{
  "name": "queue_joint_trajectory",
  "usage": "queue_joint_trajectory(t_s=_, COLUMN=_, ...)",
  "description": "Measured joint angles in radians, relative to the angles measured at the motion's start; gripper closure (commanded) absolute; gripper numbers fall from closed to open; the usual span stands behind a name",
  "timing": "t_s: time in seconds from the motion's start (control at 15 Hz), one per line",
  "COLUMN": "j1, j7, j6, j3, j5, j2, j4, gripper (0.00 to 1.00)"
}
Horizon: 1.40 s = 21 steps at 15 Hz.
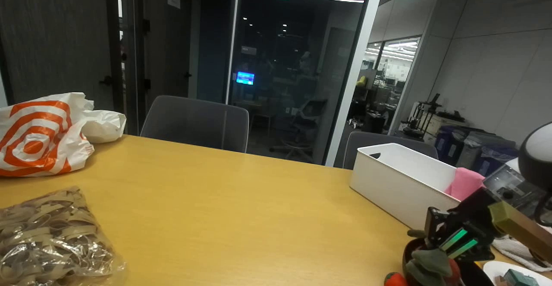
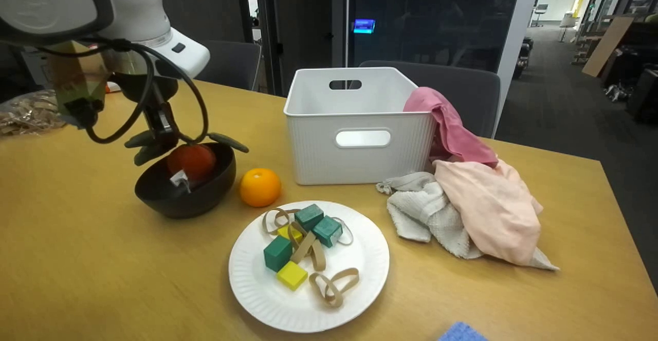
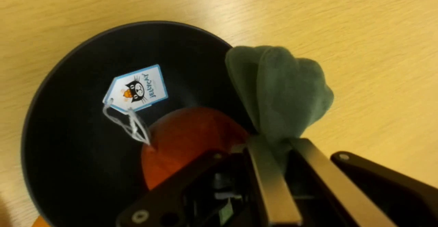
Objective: Put the items in the bowl on the table and put the plush in the bowl
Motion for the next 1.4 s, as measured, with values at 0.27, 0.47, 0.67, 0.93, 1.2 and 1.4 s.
queue_joint_trajectory(t_s=0.27, j1=-0.011, j7=0.001, j6=-0.001, j3=0.005, j5=0.0, j2=0.006, j4=-0.001, gripper=0.27)
queue_joint_trajectory(t_s=0.47, j1=-0.045, j7=0.018, j6=-0.001, j3=0.018, j5=-0.034, j2=0.001, j4=0.0, gripper=0.05)
queue_joint_trajectory(t_s=0.67, j1=-0.123, j7=0.093, j6=-0.026, j3=0.045, j5=-0.165, j2=-0.033, j4=0.005, gripper=0.0)
queue_joint_trajectory(t_s=0.93, j1=-0.228, j7=0.182, j6=-0.182, j3=0.077, j5=-0.33, j2=-0.139, j4=0.008, gripper=0.0)
queue_joint_trajectory(t_s=1.2, j1=-0.286, j7=0.235, j6=-0.379, j3=0.109, j5=-0.442, j2=-0.22, j4=0.012, gripper=0.0)
queue_joint_trajectory(t_s=1.4, j1=-0.292, j7=0.237, j6=-0.47, j3=0.115, j5=-0.466, j2=-0.255, j4=0.023, gripper=0.0)
